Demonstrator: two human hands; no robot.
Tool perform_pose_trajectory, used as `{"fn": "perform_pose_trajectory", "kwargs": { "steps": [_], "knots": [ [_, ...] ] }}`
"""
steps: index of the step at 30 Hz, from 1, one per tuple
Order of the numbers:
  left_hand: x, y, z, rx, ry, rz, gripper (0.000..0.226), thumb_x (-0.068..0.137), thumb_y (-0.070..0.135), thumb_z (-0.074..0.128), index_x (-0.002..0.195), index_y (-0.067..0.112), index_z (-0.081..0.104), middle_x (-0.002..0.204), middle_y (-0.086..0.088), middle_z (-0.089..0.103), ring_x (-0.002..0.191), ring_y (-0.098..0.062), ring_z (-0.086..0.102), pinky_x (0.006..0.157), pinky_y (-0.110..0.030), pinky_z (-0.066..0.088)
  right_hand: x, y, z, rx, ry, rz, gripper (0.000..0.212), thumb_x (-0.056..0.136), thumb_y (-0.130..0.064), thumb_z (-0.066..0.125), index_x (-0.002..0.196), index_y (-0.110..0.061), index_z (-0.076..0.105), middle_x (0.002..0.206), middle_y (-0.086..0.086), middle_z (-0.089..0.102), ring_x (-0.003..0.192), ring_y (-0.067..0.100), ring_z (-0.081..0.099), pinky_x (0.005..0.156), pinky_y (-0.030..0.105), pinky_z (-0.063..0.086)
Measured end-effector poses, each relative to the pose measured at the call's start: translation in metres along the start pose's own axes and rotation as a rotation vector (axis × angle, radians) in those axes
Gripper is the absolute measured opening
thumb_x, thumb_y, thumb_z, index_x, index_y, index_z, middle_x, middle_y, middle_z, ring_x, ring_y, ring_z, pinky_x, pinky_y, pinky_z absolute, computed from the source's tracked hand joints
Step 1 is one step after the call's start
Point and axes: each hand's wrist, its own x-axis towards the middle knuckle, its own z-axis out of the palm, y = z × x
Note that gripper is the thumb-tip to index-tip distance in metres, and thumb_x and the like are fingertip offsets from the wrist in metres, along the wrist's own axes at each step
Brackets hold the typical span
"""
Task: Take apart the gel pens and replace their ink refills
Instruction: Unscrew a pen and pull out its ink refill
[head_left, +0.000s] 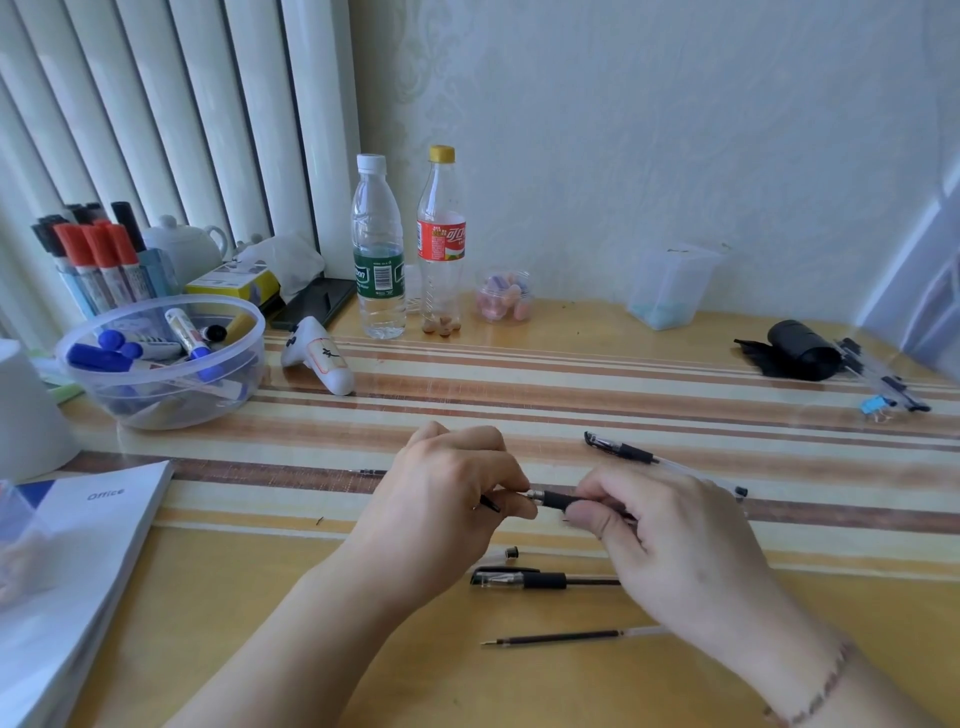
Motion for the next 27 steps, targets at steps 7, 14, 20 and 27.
{"fn": "perform_pose_trajectory", "kwargs": {
  "steps": [7,14,20,27],
  "knots": [
    [-0.002,0.000,-0.003,0.023,-0.067,0.083,0.012,0.077,0.023,0.073,0.065,0.024,0.071,0.060,0.009,0.054,0.054,-0.010,0.045,0.061,-0.038,0.041,-0.002,-0.002,0.003,0.025,-0.081,-0.007,0.029,0.093,-0.022,0.055,0.065,-0.029,0.061,0.052,-0.045,0.045,0.056,-0.020,0.048,0.040,0.008,0.021],
    [0.002,0.007,-0.003,-0.080,-0.038,-0.041,0.024,0.086,0.043,0.062,0.102,0.027,0.066,0.085,0.017,0.055,0.079,0.001,0.046,0.075,-0.022,0.038,0.003,0.010,0.000,0.374,-0.104,0.123,0.032,0.092,-0.050,0.036,0.068,-0.040,0.055,0.048,-0.007,0.046,0.043,0.006,0.039,0.046,0.028,0.034],
    [-0.005,-0.001,-0.002,-0.248,-0.176,-0.185,0.045,0.098,0.004,0.034,0.132,0.032,0.030,0.100,0.011,0.051,0.098,-0.007,0.046,0.081,-0.010,0.036,0.004,0.021,-0.001,0.232,0.073,0.050,0.029,0.092,-0.010,0.054,0.112,-0.028,0.066,0.101,-0.023,0.058,0.090,0.005,0.059,0.074,0.019,0.047],
    [0.000,-0.004,-0.001,-0.255,-0.100,-0.199,0.049,0.096,0.006,0.052,0.133,0.032,0.035,0.098,0.010,0.070,0.094,0.000,0.060,0.081,-0.011,0.045,0.005,0.020,0.000,0.238,0.157,0.001,0.032,0.084,-0.006,0.066,0.109,-0.025,0.068,0.097,-0.019,0.062,0.092,0.008,0.062,0.075,0.033,0.055]
  ]
}}
